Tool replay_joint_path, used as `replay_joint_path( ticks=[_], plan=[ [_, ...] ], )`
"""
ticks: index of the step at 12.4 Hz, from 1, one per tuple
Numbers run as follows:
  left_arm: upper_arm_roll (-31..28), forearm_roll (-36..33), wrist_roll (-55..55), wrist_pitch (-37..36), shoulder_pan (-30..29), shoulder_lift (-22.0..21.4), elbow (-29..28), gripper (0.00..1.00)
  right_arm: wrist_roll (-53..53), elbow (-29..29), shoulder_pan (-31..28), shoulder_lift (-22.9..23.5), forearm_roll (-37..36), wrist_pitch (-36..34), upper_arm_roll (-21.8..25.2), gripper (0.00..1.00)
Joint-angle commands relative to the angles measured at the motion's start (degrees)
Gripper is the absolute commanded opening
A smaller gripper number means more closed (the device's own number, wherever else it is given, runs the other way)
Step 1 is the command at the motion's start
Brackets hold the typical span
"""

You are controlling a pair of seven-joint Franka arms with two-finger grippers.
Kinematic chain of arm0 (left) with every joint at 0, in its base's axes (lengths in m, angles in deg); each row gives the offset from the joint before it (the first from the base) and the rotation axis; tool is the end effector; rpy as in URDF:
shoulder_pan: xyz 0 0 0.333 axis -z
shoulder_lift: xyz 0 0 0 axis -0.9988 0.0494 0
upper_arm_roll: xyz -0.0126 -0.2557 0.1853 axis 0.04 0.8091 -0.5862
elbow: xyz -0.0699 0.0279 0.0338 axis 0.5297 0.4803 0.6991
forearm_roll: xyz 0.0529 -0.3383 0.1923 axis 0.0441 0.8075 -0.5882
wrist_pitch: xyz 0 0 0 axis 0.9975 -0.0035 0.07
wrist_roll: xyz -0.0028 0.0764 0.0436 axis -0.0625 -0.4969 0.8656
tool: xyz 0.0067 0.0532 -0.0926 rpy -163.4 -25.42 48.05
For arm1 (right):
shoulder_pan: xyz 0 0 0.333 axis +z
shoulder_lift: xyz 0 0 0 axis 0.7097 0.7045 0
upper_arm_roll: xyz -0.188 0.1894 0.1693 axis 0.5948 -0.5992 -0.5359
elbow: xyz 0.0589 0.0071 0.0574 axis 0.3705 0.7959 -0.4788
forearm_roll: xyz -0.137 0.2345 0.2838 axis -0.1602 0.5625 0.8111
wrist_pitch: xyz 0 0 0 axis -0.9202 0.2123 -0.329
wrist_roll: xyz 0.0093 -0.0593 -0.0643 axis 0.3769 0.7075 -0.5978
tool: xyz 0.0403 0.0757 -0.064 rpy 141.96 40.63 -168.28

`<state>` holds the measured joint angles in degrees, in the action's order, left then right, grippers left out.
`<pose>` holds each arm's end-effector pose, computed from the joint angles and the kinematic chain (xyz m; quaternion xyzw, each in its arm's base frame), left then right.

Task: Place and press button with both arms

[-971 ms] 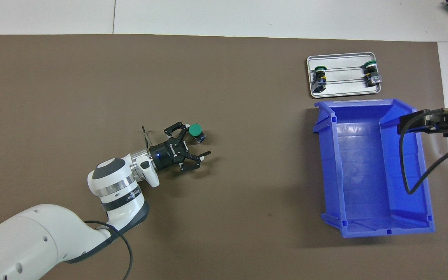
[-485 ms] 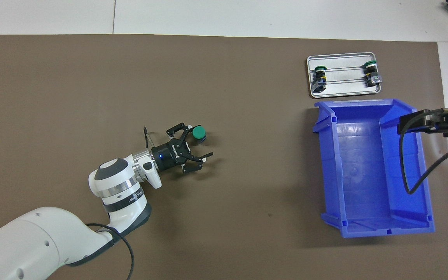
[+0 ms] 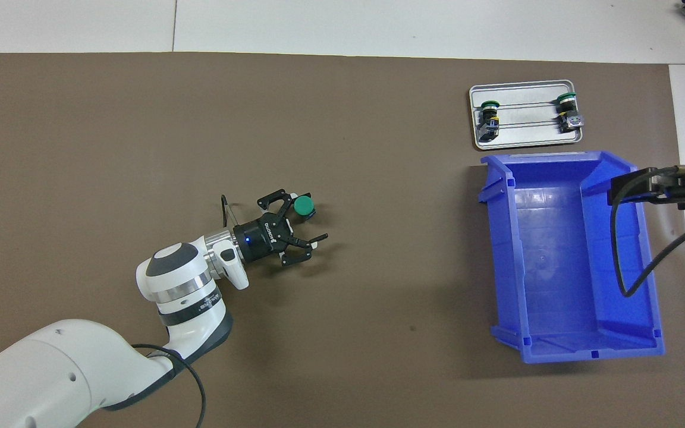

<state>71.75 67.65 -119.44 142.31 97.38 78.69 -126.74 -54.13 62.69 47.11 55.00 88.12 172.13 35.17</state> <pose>0.4910 -0.2515 0.1973 0.6110 -0.4322 0.5393 0.3860 0.5412 0.0099 0.6290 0.9992 -0.0393 0.0059 0.0087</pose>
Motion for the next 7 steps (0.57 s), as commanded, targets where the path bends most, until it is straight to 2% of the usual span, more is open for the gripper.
replay_joint_path(
  ticks=[1,7],
  plan=[
    [0.0,0.7,-8.3,0.8,0.3,-2.7,-2.8,0.95,0.6,1.3,-0.4,-1.4,1.0,-0.1,-0.3,1.00],
    [0.0,0.7,-8.1,3.2,0.6,-3.5,-2.9,0.95,0.6,1.4,-0.4,-1.4,1.0,-0.1,-0.3,1.00]
  ],
)
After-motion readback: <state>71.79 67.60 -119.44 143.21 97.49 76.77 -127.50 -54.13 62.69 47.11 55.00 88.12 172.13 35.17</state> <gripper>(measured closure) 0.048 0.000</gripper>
